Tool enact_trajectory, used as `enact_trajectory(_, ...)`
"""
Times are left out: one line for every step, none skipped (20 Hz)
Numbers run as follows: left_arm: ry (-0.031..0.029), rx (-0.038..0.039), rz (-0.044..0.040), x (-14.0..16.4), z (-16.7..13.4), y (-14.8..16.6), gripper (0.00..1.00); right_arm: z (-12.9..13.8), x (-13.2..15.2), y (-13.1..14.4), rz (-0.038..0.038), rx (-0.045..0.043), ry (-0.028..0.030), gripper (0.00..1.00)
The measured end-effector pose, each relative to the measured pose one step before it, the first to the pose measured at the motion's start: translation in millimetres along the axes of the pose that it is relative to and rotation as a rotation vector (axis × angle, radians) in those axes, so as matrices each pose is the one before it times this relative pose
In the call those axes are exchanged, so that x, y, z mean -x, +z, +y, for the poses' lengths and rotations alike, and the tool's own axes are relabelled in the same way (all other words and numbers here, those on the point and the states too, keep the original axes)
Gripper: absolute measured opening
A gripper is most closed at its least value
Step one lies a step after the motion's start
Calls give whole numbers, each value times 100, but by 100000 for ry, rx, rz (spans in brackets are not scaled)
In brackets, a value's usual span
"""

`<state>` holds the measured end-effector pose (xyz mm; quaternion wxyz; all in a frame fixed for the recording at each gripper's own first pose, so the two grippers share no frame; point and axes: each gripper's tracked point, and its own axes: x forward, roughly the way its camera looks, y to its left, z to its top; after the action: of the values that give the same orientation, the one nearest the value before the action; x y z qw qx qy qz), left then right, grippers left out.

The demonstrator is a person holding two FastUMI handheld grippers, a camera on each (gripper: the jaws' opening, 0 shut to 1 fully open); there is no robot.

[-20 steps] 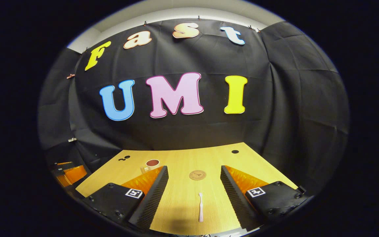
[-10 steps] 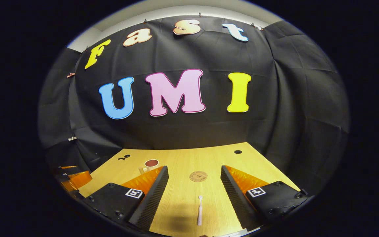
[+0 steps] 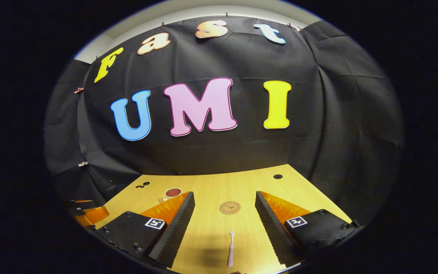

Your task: Put the toothbrush and toothpaste on the desktop into the cup, then pick up the cup and place it on the coaster on the desktop.

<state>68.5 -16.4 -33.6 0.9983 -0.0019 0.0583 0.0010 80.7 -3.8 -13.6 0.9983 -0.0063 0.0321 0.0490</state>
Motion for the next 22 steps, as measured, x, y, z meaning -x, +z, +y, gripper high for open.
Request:
enact_trajectory(888, 514, 1025, -426, 193, -398, 97, 103, -402, -86, 296, 823, 1045, 98)
enact_trajectory(725, 711, 665, -445, 243, -145, 98, 19, -339, -278, 794, 653, 1024, 98)
enact_trajectory(472, 429, 1226, -302, -21, -482, 98, 78, -273, -151, 653, 529, 1232, 99)
enact_trajectory(176, 72, 1357, -398, -16, -495, 98, -17, -317, -138, 700, 389, 1207, 98)
enact_trajectory(104, -162, 1167, -473, -25, -494, 97, 10, -249, -342, 1070, 278, 1103, 98)
enact_trajectory(-154, -534, 970, -473, -41, -398, 98, -131, -322, -232, 1016, 152, 766, 98)
enact_trajectory(31, -873, 1201, -601, -58, -639, 98, -156, -284, -166, 846, -27, 663, 98)
enact_trajectory(198, -978, 1802, -635, -106, -665, 98, -164, -326, -84, 670, 55, 631, 98)
enact_trajectory(-38, -575, 1846, -696, -247, -826, 98, -253, -387, -190, 707, 320, 500, 99)
enact_trajectory(-631, 274, 1894, -639, -300, -629, 98, -416, -457, -56, 758, 392, -44, 98)
enact_trajectory(-782, 696, 2365, -593, -404, -956, 97, -620, -399, -111, 631, 190, -997, 98)
enact_trajectory(-144, 348, 2086, -582, -194, -907, 97, -399, -359, -189, 722, -200, -337, 98)
enact_trajectory(203, -397, 1530, -596, -171, -776, 98, -336, -442, -365, 985, -588, -17, 98)
enact_trajectory(455, -928, 1491, -793, -129, -640, 98, -424, -524, -239, 1367, -743, 139, 98)
enact_trajectory(570, -1191, 1689, -718, -71, -870, 98, -249, -308, -202, 1095, -399, 202, 98)
enact_trajectory(340, -1315, 1556, -720, -85, -608, 98, -326, -262, -125, 701, -279, -14, 98)
enact_trajectory(-21, -1641, 1855, -676, -116, -822, 98, -439, -318, -80, 278, -183, -225, 98)
enact_trajectory(139, -1801, 2020, -689, -126, -721, 98, -402, -257, -163, 628, 96, -130, 98)
enact_trajectory(182, -1802, 2013, -587, -19, -885, 98, -320, -100, -452, 1111, 105, 100, 98)
enact_trajectory(123, -1664, 2191, -597, -21, -680, 98, -346, -142, -378, 1193, -200, 188, 98)
enact_trajectory(293, -1575, 1703, -632, 51, -726, 98, -352, -25, -329, 886, -205, -45, 98)
enact_trajectory(376, -1305, 2244, -616, -22, -810, 98, -456, -52, -201, 327, -257, -396, 98)
